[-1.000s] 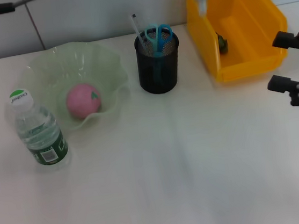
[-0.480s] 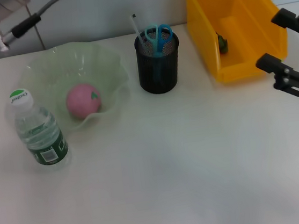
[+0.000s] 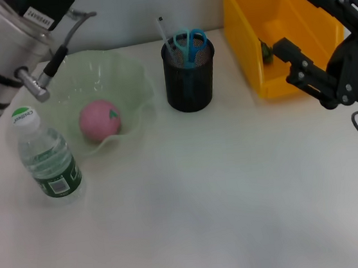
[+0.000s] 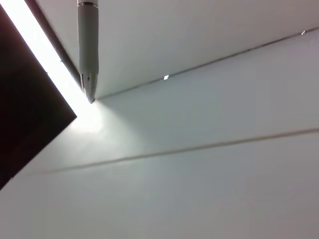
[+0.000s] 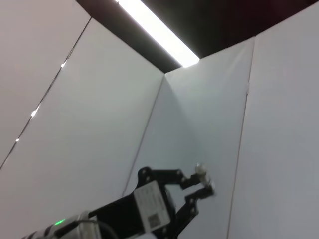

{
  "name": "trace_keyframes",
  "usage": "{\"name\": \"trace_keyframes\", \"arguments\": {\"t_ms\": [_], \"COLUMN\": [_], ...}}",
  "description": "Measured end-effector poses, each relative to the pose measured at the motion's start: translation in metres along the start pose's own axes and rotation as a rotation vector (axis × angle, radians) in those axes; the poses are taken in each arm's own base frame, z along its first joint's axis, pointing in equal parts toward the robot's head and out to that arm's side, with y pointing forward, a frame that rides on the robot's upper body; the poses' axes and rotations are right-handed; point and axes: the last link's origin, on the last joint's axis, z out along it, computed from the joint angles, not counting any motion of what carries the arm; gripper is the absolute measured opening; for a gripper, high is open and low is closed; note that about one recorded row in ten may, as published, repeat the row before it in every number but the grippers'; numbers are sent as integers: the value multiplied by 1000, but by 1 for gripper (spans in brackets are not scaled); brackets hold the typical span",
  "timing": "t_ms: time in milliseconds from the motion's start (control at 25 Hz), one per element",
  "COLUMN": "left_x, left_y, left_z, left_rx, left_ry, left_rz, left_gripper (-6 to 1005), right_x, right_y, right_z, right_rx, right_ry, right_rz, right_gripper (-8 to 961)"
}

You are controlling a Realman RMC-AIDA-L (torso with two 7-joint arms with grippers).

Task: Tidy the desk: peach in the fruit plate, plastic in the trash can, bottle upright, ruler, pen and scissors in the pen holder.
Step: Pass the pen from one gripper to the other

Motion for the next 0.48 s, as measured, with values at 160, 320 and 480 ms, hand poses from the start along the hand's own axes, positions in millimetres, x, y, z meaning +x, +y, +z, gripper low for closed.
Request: {"name": "trace_keyframes", "arguments": {"t_ms": [160, 320, 480], "left_x": [-7, -17, -25], "left_y": [-4, -10, -13], "left_z": [-9, -16, -20], "left_rx": [-37, -63, -80], "left_ry": [89, 179, 240], "left_rz": [-22, -53, -56], "left_gripper": [138, 138, 138], "right_x": [1, 2, 3], "right_y": [4, 7, 10], "right_z": [8, 18, 29], "right_rx": [51, 69, 72], "right_ry": [-43, -78, -105], "right_rz": [-42, -70, -80], "right_gripper": [712, 708, 705]}}
